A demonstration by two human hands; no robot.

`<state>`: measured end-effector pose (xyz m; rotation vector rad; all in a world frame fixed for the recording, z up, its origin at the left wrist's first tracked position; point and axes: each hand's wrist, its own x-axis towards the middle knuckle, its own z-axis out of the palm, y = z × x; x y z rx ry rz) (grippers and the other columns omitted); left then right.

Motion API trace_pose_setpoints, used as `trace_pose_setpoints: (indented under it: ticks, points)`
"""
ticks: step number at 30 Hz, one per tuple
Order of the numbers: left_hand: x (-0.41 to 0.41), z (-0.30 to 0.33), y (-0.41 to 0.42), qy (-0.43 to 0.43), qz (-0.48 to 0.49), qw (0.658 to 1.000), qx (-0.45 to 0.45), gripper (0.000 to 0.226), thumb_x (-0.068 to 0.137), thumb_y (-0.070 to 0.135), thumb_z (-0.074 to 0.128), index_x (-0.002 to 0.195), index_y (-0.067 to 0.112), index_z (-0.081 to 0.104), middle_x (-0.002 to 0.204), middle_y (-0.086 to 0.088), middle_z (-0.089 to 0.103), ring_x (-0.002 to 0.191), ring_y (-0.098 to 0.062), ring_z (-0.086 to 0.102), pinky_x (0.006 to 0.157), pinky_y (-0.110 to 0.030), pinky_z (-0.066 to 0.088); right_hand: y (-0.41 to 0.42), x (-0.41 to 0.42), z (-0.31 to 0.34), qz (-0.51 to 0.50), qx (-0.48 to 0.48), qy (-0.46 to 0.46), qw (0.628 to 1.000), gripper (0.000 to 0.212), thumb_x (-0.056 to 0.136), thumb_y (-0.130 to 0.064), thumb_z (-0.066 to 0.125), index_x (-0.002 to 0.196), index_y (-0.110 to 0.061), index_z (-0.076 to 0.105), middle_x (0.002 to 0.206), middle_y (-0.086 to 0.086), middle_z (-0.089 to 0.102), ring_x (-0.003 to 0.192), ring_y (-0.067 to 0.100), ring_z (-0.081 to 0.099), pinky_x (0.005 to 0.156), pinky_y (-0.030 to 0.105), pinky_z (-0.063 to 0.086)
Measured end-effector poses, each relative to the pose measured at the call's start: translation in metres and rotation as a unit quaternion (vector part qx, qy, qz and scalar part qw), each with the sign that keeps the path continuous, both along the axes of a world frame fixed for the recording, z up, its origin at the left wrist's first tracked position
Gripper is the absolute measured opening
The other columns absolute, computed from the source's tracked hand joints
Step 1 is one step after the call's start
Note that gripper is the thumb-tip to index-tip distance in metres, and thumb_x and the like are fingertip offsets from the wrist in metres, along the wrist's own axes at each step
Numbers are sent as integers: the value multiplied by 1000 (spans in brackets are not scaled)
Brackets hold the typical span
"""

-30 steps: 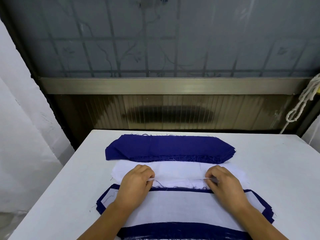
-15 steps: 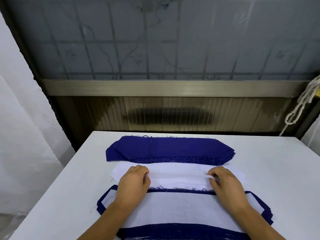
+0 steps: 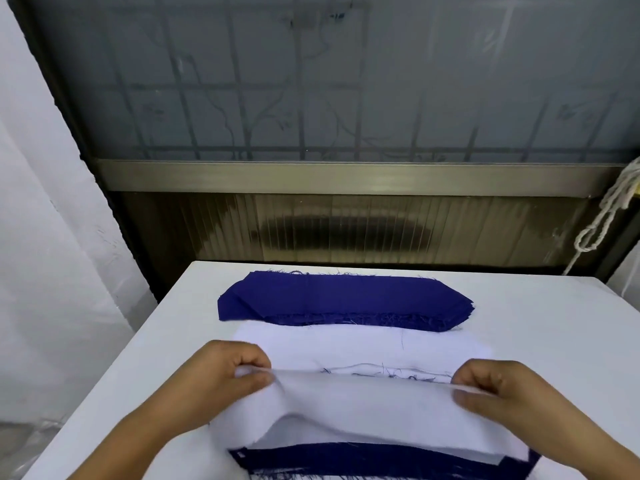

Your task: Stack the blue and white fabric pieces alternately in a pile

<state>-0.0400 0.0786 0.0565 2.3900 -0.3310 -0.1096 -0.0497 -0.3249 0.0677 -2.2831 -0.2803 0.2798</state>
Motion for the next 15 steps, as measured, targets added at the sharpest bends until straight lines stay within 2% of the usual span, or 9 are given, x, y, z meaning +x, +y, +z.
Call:
trace_pose_setpoints:
  ticks: [3,6,9,11,13,15]
  points:
    - [3,-2,5,112,-71,990,47,15,82,47,68,80,32,69,78,15,65,70,-2,57,67,-23,46,-4,3,-6,36,-77,78,993,19,90,-23,64,71,-22,64,64,-10,54,59,0,44,59,17,34]
    - [8,-10,-1,112,-65,989,78,17,81,47,68,77,30,67,71,17,59,64,0,50,63,-20,40,0,9,-19,4,-139,49,989,20,91,-22,59,73,-16,61,66,-5,54,58,2,45,60,20,36]
    - [14,-8,-6,30,0,998,63,13,86,39,67,75,33,65,72,19,61,65,-2,54,61,-19,42,4,12,-14,-58,-113,-38,991,28,93,-20,58,66,-27,58,63,-4,56,54,4,45,56,19,36]
    - [15,0,-8,-52,41,997,27,12,88,36,68,76,36,65,84,20,64,78,-2,60,66,-18,47,4,10,-8,-92,-89,-126,984,23,93,-21,59,72,-30,61,65,-13,60,59,4,52,59,16,40]
    - [13,5,-10,-160,53,985,19,9,88,39,66,79,39,64,89,21,62,84,-3,60,71,-16,47,4,7,-7,-123,-87,-245,958,18,91,-18,61,82,-32,66,73,-23,64,75,-2,57,68,7,41]
    - [9,1,-10,-270,32,961,42,11,90,42,63,80,38,63,86,22,60,81,-3,58,69,-14,44,4,5,-14,-120,-103,-353,922,18,92,-10,60,88,-23,72,88,-20,68,85,-1,57,75,2,38]
